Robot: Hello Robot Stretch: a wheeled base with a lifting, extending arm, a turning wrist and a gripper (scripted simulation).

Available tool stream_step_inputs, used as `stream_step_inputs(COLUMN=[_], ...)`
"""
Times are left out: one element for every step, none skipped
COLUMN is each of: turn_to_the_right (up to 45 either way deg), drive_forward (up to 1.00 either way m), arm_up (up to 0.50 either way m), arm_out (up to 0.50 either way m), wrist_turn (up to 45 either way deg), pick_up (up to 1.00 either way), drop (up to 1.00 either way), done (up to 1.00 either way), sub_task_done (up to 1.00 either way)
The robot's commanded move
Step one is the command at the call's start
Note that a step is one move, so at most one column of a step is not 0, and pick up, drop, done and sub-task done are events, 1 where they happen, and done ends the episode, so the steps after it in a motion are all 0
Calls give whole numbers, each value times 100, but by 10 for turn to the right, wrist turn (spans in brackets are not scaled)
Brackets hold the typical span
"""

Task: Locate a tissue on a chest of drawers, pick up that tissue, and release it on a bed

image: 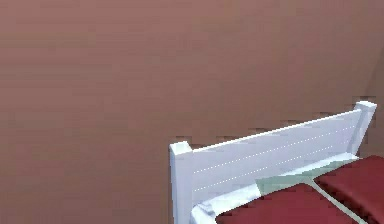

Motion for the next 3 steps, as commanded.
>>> stream_step_inputs(turn_to_the_right=[0,0,0], drive_forward=[0,0,0], arm_up=[10,0,0], arm_out=[0,-8,0], wrist_turn=[0,0,0], pick_up=[0,0,0], drop=[0,0,0], done=[0,0,100], sub_task_done=[0,0,0])
